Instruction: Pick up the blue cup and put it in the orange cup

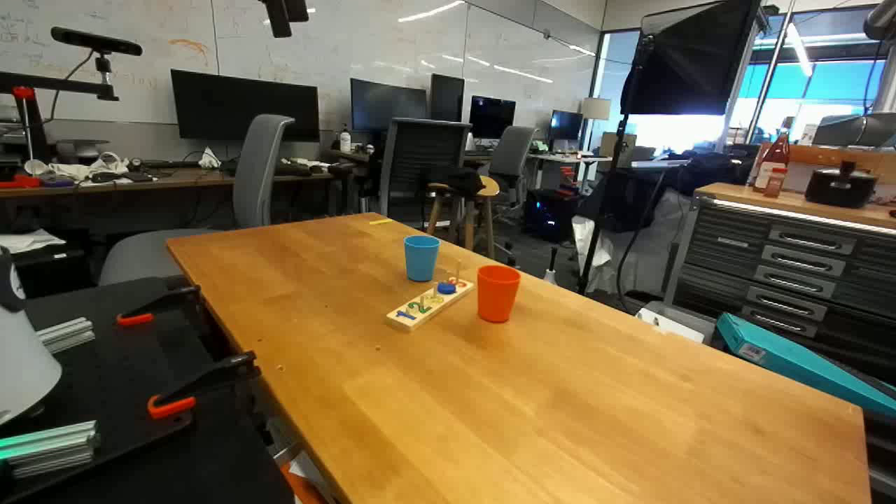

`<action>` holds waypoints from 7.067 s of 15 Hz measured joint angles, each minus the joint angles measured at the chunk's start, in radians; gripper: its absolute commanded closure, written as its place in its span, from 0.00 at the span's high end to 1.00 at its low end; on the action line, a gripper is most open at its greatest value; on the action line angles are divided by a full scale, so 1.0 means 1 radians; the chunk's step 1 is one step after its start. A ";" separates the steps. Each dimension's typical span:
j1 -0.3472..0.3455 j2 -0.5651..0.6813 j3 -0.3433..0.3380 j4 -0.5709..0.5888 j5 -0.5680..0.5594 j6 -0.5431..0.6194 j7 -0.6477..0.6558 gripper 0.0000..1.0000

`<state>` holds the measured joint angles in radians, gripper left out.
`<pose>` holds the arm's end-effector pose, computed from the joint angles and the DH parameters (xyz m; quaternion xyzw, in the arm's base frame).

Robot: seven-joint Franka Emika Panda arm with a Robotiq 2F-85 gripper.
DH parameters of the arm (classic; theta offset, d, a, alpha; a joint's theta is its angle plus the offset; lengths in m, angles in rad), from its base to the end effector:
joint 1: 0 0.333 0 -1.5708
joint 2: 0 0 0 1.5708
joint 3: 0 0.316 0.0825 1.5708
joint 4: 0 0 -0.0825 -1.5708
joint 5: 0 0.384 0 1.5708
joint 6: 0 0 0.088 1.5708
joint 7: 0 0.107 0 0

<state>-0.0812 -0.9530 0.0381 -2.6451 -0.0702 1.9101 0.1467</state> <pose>0.2901 -0.0160 0.5334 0.9886 -0.0923 0.1105 0.0448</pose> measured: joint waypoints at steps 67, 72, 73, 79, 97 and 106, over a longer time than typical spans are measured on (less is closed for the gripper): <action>0.347 1.774 -0.072 1.116 -0.293 0.126 0.517 0.00; 0.344 1.762 -0.075 1.118 -0.293 0.126 0.517 0.01; 0.343 1.753 -0.077 1.120 -0.293 0.126 0.517 0.01; 0.335 1.660 -0.148 1.149 -0.295 0.109 0.514 0.01; 0.211 1.631 -0.228 1.028 -0.315 0.074 0.514 0.01; 0.212 1.633 -0.220 1.033 -0.309 0.093 0.514 0.01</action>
<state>0.1309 0.6803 -0.1822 -1.6117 -0.3792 2.0035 0.6605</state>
